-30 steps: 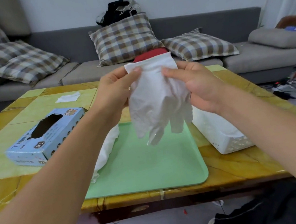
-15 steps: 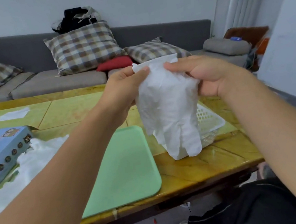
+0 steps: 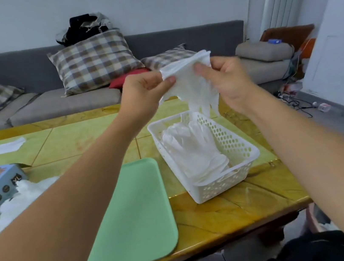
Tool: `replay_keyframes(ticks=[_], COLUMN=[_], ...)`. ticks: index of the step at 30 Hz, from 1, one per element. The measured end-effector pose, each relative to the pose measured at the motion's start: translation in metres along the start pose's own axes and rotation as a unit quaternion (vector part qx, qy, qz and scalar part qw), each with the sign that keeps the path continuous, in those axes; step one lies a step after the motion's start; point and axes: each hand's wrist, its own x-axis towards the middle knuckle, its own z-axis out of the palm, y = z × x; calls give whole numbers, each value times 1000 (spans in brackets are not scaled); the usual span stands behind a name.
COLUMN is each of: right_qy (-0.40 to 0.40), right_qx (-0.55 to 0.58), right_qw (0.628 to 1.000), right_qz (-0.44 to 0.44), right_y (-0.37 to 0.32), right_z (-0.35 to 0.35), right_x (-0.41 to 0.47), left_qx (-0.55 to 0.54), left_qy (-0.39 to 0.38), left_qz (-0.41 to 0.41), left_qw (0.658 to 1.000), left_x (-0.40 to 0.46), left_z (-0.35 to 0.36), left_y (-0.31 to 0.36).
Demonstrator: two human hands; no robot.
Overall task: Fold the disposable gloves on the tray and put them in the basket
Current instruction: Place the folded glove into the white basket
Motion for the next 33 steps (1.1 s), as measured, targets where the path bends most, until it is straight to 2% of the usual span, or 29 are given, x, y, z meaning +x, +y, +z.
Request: replay_keyframes(ticks=[3, 5, 8, 13, 15, 18, 21, 23, 26, 29, 31, 33], right_qy=[-102, -164, -232, -316, -286, -164, -74, -53, -70, -70, -38, 2], right_qx=[-79, -118, -153, -246, -224, -126, -6, 17, -4, -30, -22, 3], right_qw=[987, 971, 947, 901, 919, 972, 994, 995, 990, 986, 992, 998], right_qz=[95, 126, 160, 169, 156, 115, 82, 77, 120, 151, 119, 58], right_y=[42, 51, 52, 52, 45, 12, -33, -54, -58, -40, -29, -26], right_z=[-18, -28, -40, -43, -36, -25, -14, -10, -5, 5, 13, 18], right_x=[-31, -51, -65, -71, -73, -65, -46, -34, -21, -9, -1, 10], left_qx=[73, 100, 128, 209, 181, 53, -72, -124, -139, -130, -121, -117], left_qy=[-53, -94, -157, -264, -238, -111, -29, 0, 10, 11, 18, 46], left_qz=[-10, -1, 15, 61, 31, -22, -41, -78, -150, -184, -179, -141], left_qw=[996, 991, 979, 940, 954, 992, 996, 989, 979, 974, 976, 982], left_x=[-33, -54, -68, -80, -78, -59, -34, -22, -10, -1, 5, 15], left_z=[14, 23, 27, 29, 28, 19, 8, 4, 1, 1, -2, -7], left_y=[-27, -42, -52, -43, -39, -2, 50, 70, 68, 50, 40, 35])
